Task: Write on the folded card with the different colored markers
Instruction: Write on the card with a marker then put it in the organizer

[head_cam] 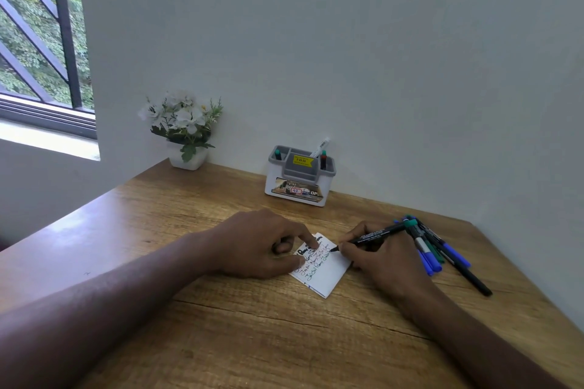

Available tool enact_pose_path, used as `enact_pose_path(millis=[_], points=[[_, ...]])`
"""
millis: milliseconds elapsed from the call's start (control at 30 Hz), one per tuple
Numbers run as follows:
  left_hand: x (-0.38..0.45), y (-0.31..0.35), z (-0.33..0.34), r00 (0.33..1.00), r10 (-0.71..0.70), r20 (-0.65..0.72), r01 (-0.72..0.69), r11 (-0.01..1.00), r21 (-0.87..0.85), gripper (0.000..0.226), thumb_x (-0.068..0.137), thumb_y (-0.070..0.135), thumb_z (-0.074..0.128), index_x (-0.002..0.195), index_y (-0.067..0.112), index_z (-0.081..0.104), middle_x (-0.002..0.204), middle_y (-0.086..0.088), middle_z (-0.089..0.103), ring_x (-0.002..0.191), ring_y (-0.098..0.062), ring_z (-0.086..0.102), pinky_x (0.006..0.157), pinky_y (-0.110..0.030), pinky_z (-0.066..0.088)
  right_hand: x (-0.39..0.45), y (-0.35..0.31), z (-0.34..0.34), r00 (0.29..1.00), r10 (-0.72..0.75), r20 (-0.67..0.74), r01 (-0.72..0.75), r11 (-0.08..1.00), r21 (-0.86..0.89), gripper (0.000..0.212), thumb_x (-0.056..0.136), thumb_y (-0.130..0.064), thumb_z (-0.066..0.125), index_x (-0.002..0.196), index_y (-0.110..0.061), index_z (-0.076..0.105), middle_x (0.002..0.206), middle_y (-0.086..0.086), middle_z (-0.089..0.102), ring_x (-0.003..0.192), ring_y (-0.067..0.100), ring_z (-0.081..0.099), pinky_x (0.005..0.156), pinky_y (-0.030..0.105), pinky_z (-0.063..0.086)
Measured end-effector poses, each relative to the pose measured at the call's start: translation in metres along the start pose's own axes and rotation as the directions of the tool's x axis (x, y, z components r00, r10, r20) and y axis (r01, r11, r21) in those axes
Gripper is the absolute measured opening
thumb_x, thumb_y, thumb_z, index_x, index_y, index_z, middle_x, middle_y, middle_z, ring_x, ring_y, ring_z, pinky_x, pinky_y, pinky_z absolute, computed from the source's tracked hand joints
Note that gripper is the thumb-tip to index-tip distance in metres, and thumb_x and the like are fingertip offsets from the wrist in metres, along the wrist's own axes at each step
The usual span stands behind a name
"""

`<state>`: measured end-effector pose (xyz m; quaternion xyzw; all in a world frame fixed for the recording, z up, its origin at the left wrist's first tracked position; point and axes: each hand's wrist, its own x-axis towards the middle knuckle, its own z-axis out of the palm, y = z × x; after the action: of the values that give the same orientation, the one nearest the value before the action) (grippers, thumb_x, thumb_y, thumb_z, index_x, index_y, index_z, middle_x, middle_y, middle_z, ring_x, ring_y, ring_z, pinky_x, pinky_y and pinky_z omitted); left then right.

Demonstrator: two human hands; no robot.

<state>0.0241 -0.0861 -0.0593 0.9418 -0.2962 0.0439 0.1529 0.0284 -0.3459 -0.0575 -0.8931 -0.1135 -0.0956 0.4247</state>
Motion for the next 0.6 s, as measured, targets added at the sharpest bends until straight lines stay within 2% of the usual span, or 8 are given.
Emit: enact_pose_path(millis=[167,300,600], points=[[0.0016,-0.0001,-0.0007,1.0,0.001,-0.003,-0.001,1.0,-0.001,0.039,0.102,0.052,0.06,0.14,0.048,0.056,0.079,0.009,0.059,0.074,-0.009,0.056,0.067,-0.04,0.048,0.0002,-0.002,0.0001,1.0,0.028,-0.006,-0.028,1.0,0.003,0.007,0.087,-0.028,0.08,0.08,-0.029,0.078,0.076,-0.015,0.076,0.078,0.001,0.071,0.066,0.017,0.055],[-0.001,-0.0006,0.0005,1.0,0.006,0.004,-0.006,1.0,0.002,0.038,0.102,0.052,0.06,0.139,0.049,0.056,0.078,0.009,0.058,0.074,-0.01,0.056,0.069,-0.043,0.05,-0.0004,-0.0026,-0.001,0.999,0.043,0.0,-0.043,0.999,0.001,0.007,0.088,-0.028,0.08,0.081,-0.03,0.078,0.074,-0.013,0.076,0.08,0.002,0.071,0.064,0.014,0.05],[-0.0002,-0.0008,-0.0004,1.0,0.014,-0.005,-0.014,1.0,-0.001,0.038,0.102,0.052,0.06,0.139,0.049,0.056,0.08,0.009,0.059,0.075,-0.01,0.056,0.072,-0.044,0.052,-0.0019,-0.0062,-0.0009,0.998,0.056,-0.004,-0.056,0.998,0.003,0.007,0.088,-0.029,0.08,0.082,-0.03,0.077,0.077,-0.011,0.076,0.08,0.002,0.071,0.064,0.014,0.05]])
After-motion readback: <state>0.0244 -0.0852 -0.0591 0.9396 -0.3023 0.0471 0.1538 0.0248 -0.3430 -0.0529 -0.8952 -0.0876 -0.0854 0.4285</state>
